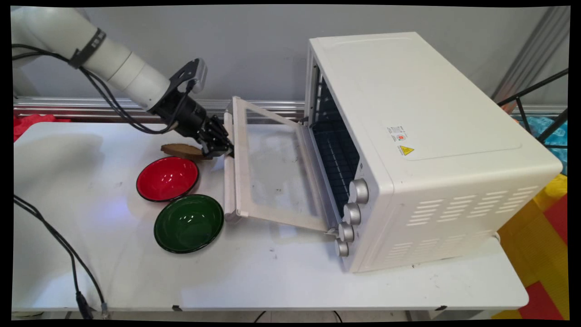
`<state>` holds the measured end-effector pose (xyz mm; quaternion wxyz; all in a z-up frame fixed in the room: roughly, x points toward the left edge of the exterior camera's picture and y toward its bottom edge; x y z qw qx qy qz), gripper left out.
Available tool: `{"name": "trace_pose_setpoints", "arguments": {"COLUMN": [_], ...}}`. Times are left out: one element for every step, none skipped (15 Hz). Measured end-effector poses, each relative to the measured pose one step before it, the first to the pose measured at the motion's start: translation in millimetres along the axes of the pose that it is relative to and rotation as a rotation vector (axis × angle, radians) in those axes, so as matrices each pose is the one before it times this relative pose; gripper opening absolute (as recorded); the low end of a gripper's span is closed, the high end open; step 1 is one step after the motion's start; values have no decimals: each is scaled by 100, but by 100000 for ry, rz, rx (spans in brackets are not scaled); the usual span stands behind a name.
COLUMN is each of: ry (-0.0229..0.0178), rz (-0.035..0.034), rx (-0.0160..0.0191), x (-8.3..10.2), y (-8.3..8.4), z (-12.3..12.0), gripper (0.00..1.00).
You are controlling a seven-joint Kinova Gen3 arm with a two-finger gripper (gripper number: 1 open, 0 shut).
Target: Open the oven
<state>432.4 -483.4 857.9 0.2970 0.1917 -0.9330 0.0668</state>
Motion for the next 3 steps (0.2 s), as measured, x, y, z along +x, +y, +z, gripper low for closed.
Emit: {"name": "trace_pose_setpoints", "arguments": {"ry": [-277, -293, -201], "rz": [91, 58, 83], "rx": [-71, -75, -21], "x": [-417, -427, -304], "y": [26, 12, 24], "z": [-34, -62, -59], "gripper": [0, 0, 0]}}
